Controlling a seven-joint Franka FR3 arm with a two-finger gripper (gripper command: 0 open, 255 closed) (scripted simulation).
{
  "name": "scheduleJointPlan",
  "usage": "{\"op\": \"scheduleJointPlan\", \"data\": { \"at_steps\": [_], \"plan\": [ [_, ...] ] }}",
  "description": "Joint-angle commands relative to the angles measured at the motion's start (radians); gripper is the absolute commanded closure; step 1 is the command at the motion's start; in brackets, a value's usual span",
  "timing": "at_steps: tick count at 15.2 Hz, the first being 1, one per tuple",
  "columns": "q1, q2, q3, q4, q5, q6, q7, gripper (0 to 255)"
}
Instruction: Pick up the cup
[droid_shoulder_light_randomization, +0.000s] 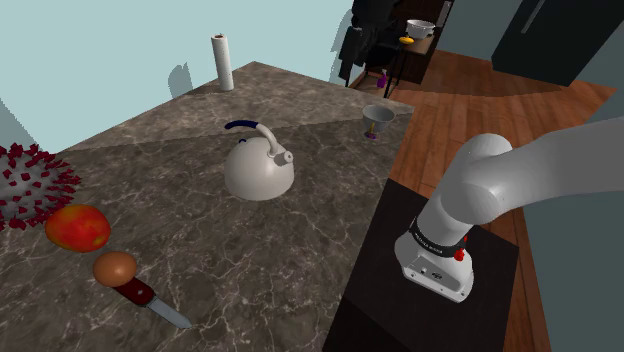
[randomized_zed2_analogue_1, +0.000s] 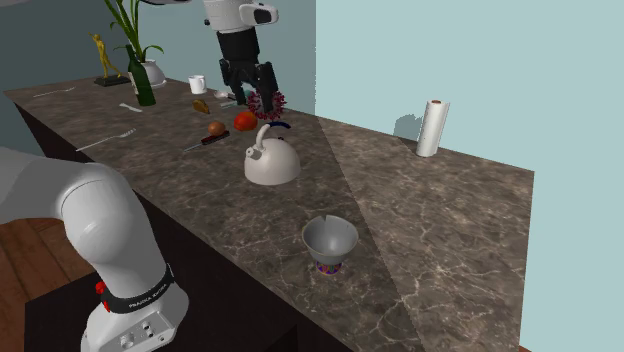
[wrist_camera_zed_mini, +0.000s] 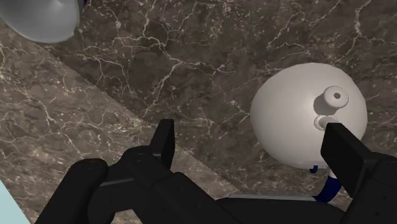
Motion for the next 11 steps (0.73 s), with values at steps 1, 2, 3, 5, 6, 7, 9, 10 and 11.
{"op": "scheduleJointPlan", "data": {
  "at_steps": [1,2,3,5,6,7,9,10,11],
  "plan": [
    [0.000,0.000,0.000,0.000,0.000,0.000,0.000,0],
    [-0.008,-0.004,-0.012,-0.026,-0.012,0.020,-0.010,0],
    [-0.017,-0.007,-0.025,-0.050,-0.023,0.040,-0.020,0],
    [-0.036,-0.011,-0.051,-0.097,-0.048,0.082,-0.041,0],
    [-0.046,-0.011,-0.064,-0.119,-0.061,0.103,-0.051,0],
    [-0.056,-0.010,-0.078,-0.141,-0.074,0.125,-0.061,0],
    [-0.078,-0.004,-0.106,-0.181,-0.100,0.170,-0.081,0],
    [-0.089,0.001,-0.120,-0.199,-0.114,0.193,-0.091,0],
    [-0.101,0.007,-0.135,-0.217,-0.128,0.217,-0.101,0]
  ]
}}
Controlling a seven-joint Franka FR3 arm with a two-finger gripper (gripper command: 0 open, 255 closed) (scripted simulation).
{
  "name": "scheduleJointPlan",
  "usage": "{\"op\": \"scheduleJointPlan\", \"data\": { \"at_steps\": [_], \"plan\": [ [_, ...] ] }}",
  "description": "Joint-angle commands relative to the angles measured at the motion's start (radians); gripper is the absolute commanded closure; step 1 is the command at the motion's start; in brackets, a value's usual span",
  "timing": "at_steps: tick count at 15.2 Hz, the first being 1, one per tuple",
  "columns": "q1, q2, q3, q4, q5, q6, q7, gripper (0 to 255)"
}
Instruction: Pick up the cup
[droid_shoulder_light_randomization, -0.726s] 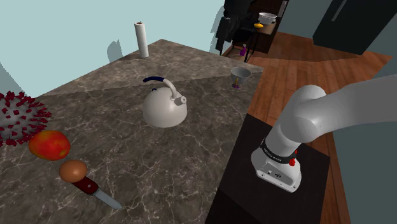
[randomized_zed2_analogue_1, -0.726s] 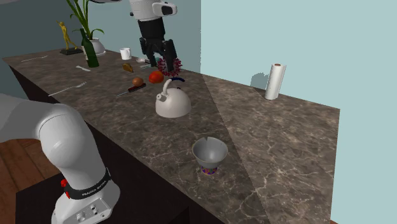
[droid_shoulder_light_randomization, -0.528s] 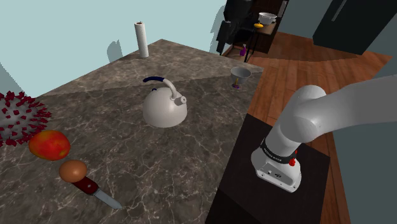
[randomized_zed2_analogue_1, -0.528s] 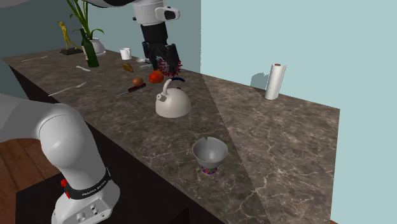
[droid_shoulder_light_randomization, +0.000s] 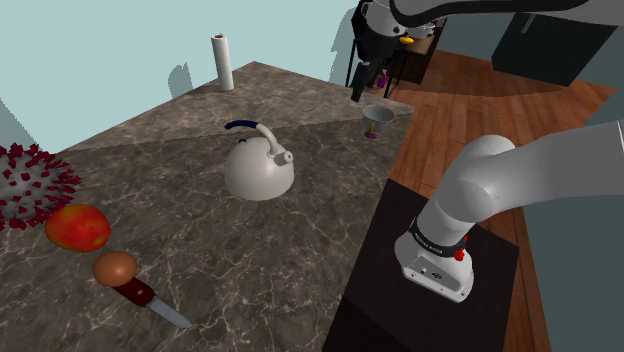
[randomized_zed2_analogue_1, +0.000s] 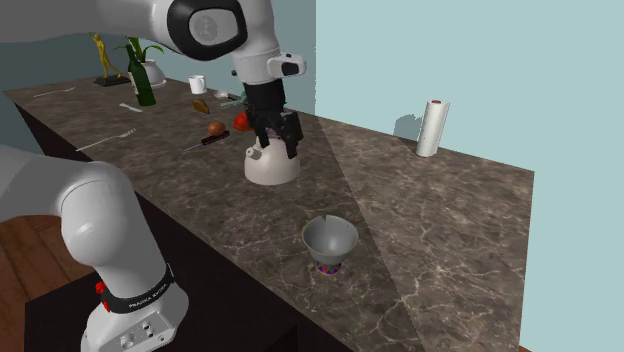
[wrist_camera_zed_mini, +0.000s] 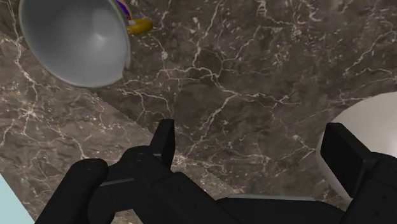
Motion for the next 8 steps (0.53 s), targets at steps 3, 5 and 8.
{"op": "scheduleJointPlan", "data": {
  "at_steps": [3,5,8],
  "plan": [
    [-0.048,0.034,-0.062,-0.063,-0.058,0.100,-0.042,0],
    [-0.072,0.059,-0.094,-0.089,-0.086,0.152,-0.062,0],
    [-0.109,0.109,-0.143,-0.119,-0.129,0.236,-0.091,0]
  ]
}}
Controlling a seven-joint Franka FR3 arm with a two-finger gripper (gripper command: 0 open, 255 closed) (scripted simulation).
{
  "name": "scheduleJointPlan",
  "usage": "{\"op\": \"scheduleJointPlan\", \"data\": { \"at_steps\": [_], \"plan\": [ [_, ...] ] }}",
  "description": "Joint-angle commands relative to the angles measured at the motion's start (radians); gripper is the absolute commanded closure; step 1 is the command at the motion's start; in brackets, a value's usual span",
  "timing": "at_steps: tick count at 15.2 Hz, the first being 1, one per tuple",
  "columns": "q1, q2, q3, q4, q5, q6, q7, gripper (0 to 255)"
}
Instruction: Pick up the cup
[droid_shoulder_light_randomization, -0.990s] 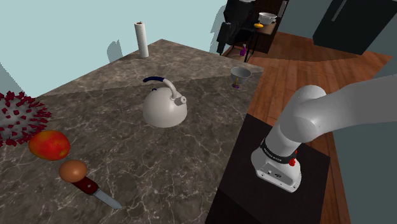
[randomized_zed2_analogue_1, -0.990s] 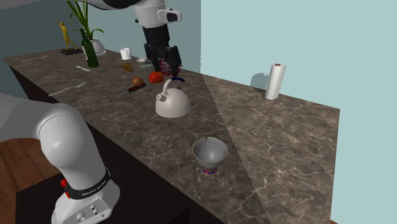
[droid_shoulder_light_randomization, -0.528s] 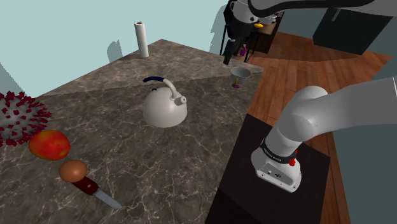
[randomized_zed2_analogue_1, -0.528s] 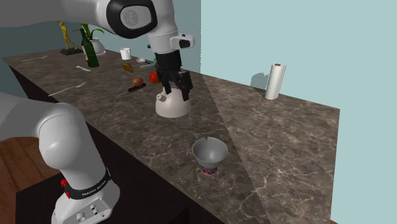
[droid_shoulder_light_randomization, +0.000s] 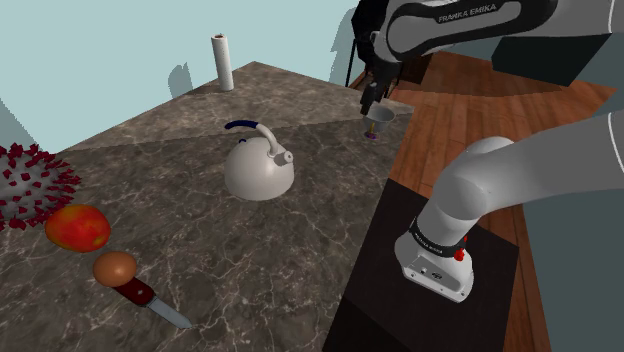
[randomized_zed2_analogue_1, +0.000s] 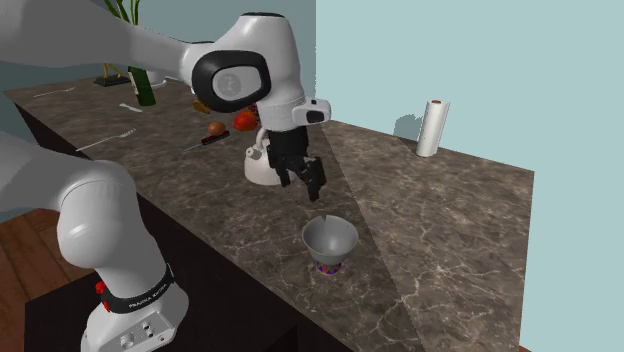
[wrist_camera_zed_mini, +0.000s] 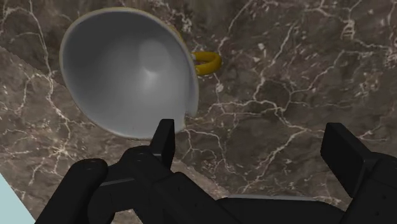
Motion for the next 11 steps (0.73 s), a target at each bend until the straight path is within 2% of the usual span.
{"op": "scheduleJointPlan", "data": {
  "at_steps": [1,3,11],
  "plan": [
    [-0.027,0.034,-0.036,-0.017,-0.031,0.056,-0.024,0],
    [-0.043,0.065,-0.060,-0.026,-0.050,0.097,-0.037,0],
    [-0.049,0.125,-0.081,-0.093,-0.070,0.224,-0.029,0]
  ]
}}
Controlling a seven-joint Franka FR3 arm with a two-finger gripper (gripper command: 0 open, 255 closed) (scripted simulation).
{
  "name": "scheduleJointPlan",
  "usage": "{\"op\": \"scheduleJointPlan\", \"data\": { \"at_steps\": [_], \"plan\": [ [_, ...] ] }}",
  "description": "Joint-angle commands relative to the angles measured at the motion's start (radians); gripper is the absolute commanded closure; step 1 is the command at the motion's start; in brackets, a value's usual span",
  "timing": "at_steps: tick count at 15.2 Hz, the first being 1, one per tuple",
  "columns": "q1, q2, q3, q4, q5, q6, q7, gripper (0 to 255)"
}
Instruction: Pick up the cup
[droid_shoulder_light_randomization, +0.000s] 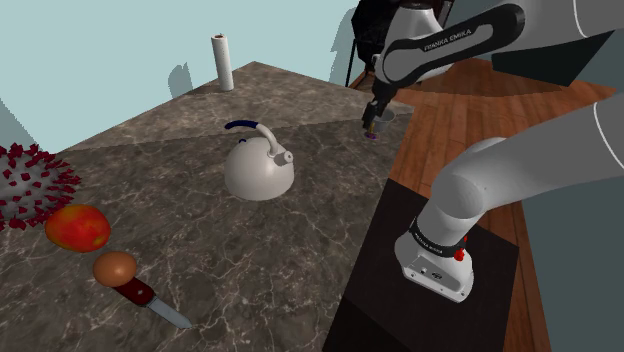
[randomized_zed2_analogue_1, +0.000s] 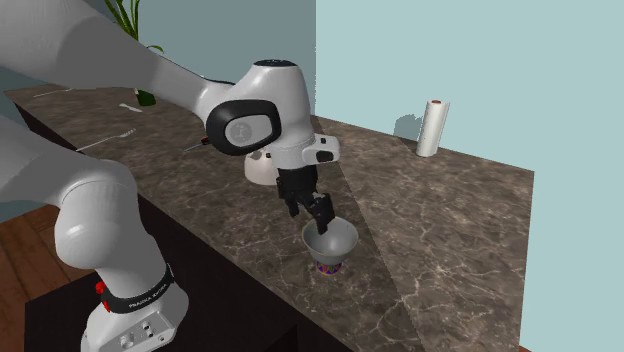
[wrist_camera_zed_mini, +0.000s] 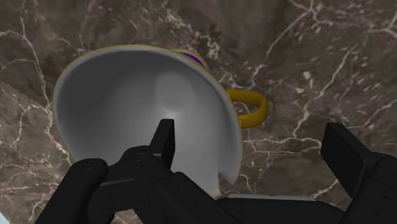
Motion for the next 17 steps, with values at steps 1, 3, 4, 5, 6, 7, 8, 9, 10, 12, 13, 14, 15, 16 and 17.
{"op": "scheduleJointPlan", "data": {
  "at_steps": [1,3,4,5,6,7,8,9,10,12,13,14,15,16,17],
  "plan": [
    [-0.001,0.010,-0.005,-0.004,-0.003,0.016,-0.002,0],
    [-0.001,0.009,-0.004,-0.005,-0.003,0.016,-0.001,255],
    [-0.001,0.009,-0.004,-0.006,-0.003,0.016,-0.001,255],
    [-0.001,0.009,-0.004,-0.006,-0.003,0.016,-0.001,255],
    [-0.001,0.010,-0.004,-0.006,-0.003,0.016,-0.001,255],
    [-0.001,0.009,-0.004,-0.006,-0.003,0.017,-0.001,255],
    [-0.001,0.009,-0.004,-0.006,-0.003,0.017,-0.001,255],
    [-0.002,0.010,-0.004,-0.007,-0.003,0.018,-0.001,255],
    [-0.001,0.011,-0.005,-0.006,-0.003,0.018,-0.001,255],
    [-0.001,0.001,-0.002,0.004,0.000,-0.002,-0.003,255],
    [0.000,-0.008,0.001,0.012,0.003,-0.019,-0.004,255],
    [0.001,-0.016,0.004,0.021,0.005,-0.036,-0.005,255],
    [0.002,-0.024,0.006,0.030,0.008,-0.053,-0.006,255],
    [0.002,-0.032,0.009,0.039,0.011,-0.069,-0.007,255],
    [0.003,-0.039,0.012,0.048,0.013,-0.086,-0.008,255]
  ]
}}
